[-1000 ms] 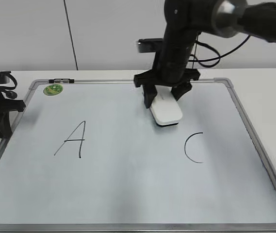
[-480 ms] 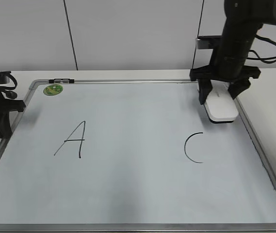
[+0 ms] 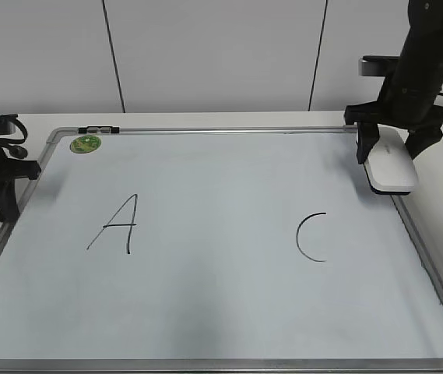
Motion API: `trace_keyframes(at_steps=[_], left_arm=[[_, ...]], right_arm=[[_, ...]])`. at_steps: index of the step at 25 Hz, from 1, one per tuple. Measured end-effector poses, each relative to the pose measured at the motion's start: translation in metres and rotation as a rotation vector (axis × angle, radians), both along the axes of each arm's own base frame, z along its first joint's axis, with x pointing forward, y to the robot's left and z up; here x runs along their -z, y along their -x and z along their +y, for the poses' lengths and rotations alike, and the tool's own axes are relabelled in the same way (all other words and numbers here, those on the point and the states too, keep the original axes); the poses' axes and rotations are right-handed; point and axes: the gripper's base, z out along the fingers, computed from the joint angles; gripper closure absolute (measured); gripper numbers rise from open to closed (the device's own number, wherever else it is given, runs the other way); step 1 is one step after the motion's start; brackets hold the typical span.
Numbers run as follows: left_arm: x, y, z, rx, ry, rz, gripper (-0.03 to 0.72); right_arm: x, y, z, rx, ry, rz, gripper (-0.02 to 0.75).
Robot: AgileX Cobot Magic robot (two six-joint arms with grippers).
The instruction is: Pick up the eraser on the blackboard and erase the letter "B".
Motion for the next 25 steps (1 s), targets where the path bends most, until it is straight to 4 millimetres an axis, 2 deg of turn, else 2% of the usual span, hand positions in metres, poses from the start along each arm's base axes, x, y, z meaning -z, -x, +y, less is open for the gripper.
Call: trace_keyframes(at_steps=[13,19,25], left_arm=[[0.0,0.0,0.0,0.0,0.0,0.0,0.659],[0.0,0.0,0.0,0.0,0.0,0.0,0.659],[0.0,0.0,0.0,0.0,0.0,0.0,0.659]], right_arm=[[-0.001,0.0,0.001,0.003,-0.011,-0.001,0.211],[0.007,-0.001,0.001,-0.01,-0.01,0.016,0.211],[0.024,-0.003,0.003,-0.036,-0.021,0.053,0.211]])
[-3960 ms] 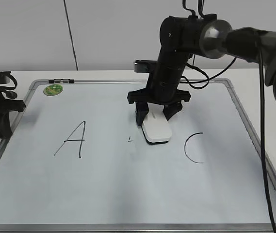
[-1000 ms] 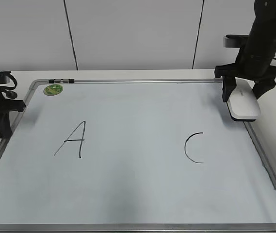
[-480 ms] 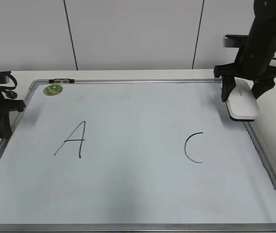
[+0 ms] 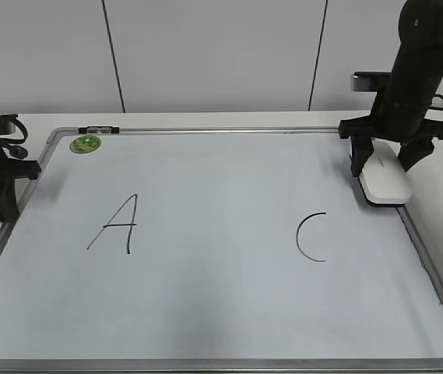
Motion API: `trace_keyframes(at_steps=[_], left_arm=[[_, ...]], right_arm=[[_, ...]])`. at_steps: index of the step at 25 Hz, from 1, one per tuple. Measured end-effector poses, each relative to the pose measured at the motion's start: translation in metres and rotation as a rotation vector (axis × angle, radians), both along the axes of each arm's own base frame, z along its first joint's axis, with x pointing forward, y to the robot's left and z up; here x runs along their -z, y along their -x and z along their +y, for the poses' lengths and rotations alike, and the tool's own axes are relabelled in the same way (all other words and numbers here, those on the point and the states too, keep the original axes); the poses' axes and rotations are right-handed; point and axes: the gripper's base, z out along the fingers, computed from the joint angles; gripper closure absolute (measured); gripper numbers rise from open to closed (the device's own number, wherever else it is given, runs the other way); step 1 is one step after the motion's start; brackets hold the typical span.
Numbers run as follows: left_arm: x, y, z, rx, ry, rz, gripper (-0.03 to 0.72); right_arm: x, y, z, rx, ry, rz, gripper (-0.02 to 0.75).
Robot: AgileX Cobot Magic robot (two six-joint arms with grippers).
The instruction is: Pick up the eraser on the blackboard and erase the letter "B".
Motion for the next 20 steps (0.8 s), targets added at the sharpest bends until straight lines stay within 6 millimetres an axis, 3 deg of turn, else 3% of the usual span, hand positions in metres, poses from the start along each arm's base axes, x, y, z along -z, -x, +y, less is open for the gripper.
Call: trace_keyframes(at_steps=[11,20], left_arm=[[0.0,0.0,0.0,0.0,0.0,0.0,0.659],[0.0,0.0,0.0,0.0,0.0,0.0,0.659]], right_arm=[[0.02,-0.002,0.002,-0.025,-0.011,0.042,0.211],[0.022,-0.002,0.001,-0.028,-0.011,0.046,0.211]])
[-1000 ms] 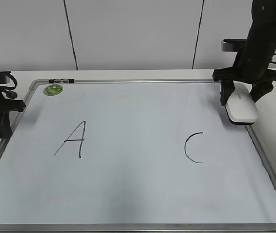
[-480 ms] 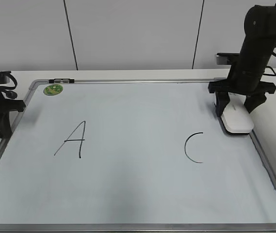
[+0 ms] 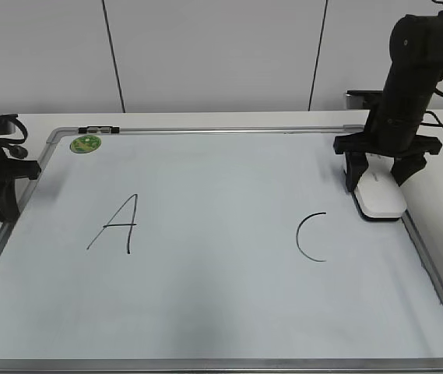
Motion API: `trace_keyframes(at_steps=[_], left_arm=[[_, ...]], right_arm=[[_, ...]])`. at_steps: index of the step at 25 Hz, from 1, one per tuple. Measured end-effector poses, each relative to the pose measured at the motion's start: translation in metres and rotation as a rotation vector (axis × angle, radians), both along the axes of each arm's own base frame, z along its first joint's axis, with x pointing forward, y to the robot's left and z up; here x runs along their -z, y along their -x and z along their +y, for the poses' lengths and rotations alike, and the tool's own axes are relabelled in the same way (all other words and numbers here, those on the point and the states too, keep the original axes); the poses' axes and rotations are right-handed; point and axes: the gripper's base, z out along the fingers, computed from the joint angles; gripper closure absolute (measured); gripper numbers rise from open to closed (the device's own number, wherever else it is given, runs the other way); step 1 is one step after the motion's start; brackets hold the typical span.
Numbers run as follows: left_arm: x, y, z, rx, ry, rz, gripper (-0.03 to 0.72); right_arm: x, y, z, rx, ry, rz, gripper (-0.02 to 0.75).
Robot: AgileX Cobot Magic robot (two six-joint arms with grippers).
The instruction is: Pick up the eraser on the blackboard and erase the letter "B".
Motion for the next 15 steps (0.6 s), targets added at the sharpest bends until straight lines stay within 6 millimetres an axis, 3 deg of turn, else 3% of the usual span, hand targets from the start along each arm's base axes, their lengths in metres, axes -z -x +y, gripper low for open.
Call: trace_keyframes(at_steps=[10,15], left_arm=[[0.0,0.0,0.0,0.0,0.0,0.0,0.659],[0.0,0.0,0.0,0.0,0.0,0.0,0.659]], right_arm=[[0.0003,0.0,0.0,0.012,0.0,0.001,0.188],[0.0003,0.0,0.0,0.02,0.0,0.002,0.076]])
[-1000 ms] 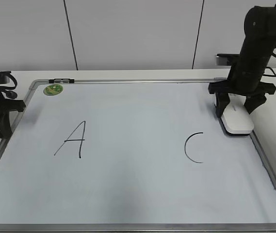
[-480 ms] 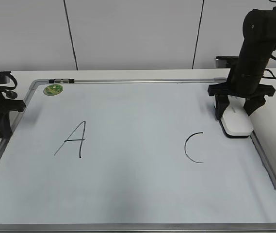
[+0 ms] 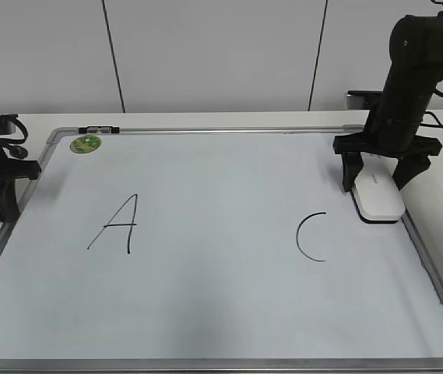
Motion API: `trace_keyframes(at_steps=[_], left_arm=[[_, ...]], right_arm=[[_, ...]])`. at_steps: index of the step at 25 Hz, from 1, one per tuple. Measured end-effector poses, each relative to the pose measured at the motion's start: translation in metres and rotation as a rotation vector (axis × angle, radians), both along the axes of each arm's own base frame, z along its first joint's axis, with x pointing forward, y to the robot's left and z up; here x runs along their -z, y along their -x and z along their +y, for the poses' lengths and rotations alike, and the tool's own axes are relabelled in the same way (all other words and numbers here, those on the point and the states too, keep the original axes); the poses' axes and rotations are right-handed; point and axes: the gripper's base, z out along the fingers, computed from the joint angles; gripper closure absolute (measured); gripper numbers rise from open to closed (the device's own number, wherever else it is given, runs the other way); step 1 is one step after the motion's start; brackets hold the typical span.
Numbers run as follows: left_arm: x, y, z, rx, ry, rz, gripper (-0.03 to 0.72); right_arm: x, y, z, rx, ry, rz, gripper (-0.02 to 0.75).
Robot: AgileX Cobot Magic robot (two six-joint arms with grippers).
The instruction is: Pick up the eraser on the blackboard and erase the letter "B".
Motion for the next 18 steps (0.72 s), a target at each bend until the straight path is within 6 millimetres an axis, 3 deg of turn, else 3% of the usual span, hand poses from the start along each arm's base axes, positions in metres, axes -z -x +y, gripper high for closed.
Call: trace_keyframes(at_steps=[5,10,12,15,18], left_arm=[[0.0,0.0,0.0,0.0,0.0,0.0,0.659],[-0.002,-0.002,0.0,0.001,0.001,-0.003,0.632],[-0.005,-0.004,0.001,0.012,-0.015,-0.006,0.555],[-0.008,-0.007,0.005,0.024,-0.058,-0.023,0.367],[-0.026,-0.007,0.009,0.02,-0.098,-0.065,0.188]], right_arm=[[-0.002,0.0,-0.001,0.002,0.005,-0.005,0.066],[-0.026,0.002,-0.004,-0.006,0.029,-0.059,0.066],[-0.034,0.003,-0.004,-0.007,0.03,-0.076,0.066],[-0.042,0.005,-0.004,-0.006,0.029,-0.093,0.066],[-0.052,0.006,-0.005,-0.006,0.027,-0.116,0.066]])
